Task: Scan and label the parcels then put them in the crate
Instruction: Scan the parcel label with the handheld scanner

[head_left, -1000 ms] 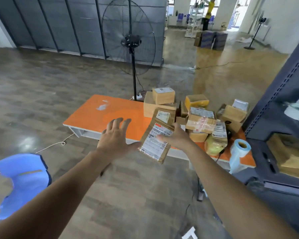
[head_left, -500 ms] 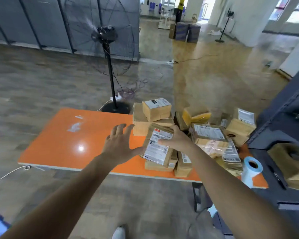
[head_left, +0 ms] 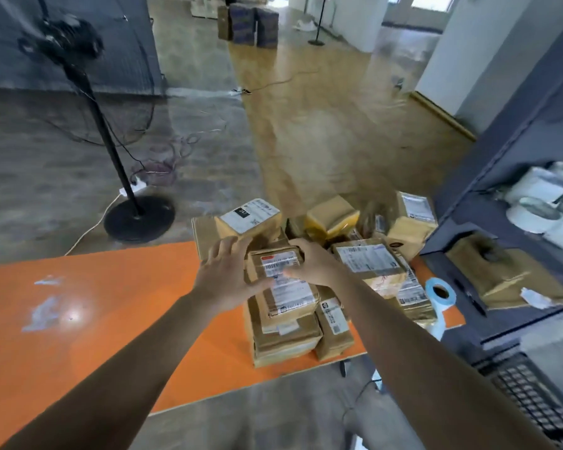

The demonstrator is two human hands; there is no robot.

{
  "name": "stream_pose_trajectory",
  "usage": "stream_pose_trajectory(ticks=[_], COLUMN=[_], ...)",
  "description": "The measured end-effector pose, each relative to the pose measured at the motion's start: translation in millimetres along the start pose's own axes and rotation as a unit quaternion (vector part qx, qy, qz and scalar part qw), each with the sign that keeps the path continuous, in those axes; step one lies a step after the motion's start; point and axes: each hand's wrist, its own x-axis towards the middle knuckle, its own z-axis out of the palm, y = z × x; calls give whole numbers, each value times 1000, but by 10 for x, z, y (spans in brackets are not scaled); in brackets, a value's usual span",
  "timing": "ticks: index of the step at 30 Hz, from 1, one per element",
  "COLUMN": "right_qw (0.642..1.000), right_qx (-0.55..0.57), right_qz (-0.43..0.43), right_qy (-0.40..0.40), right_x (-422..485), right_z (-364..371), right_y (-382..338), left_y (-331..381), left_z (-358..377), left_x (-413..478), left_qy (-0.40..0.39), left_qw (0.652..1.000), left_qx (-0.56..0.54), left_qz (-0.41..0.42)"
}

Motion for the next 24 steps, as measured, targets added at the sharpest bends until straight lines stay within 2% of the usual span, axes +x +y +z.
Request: stream_pose_trajectory(ticks=[3, 11, 18, 24], right_qw=[1000, 995, 980, 973], right_qx=[-17, 60, 110, 129], right_qz=[-6, -30, -54, -28], right_qy=[12, 70, 157, 188], right_x=[10, -182, -412, -498], right_z=[-27, -362, -747, -958], right_y=[79, 434, 1087, 1661], left_y=[138, 702, 1440, 1929], left_z=[-56, 40, 323, 595], left_x=[139, 328, 447, 523], left_qy=[8, 11, 20, 5], left_qw=[1000, 999, 998, 998], left_qx=[3, -1, 1, 12], left_qz=[20, 43, 62, 54])
